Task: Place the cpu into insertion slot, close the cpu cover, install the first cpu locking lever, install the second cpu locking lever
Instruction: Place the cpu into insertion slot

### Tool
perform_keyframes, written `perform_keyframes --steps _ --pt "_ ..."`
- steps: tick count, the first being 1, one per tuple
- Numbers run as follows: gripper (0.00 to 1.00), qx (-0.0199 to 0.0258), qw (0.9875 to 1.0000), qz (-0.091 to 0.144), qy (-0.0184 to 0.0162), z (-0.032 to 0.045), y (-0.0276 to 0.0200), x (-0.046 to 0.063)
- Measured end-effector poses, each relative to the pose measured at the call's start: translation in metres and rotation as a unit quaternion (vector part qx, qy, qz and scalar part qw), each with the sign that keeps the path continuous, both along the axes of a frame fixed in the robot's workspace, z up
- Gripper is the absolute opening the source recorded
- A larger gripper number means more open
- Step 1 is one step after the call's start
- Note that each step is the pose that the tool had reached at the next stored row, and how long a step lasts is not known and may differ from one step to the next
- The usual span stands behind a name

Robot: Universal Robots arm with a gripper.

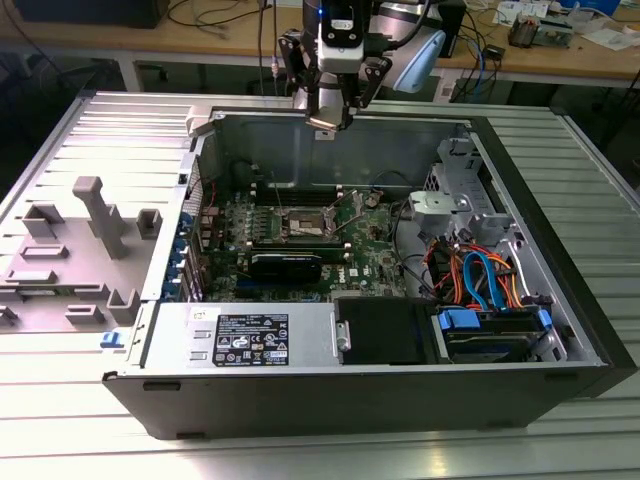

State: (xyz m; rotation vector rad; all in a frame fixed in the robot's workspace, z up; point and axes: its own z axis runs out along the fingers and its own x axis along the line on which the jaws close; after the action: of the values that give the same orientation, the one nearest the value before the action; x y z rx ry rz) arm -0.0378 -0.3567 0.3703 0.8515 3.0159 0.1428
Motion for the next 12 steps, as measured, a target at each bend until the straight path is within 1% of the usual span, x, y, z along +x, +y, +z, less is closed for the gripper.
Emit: perform_keyframes --steps 12 --pt "0.54 0.0000 0.9999 -0.015 0.0001 -0.0009 0.0000 0.0000"
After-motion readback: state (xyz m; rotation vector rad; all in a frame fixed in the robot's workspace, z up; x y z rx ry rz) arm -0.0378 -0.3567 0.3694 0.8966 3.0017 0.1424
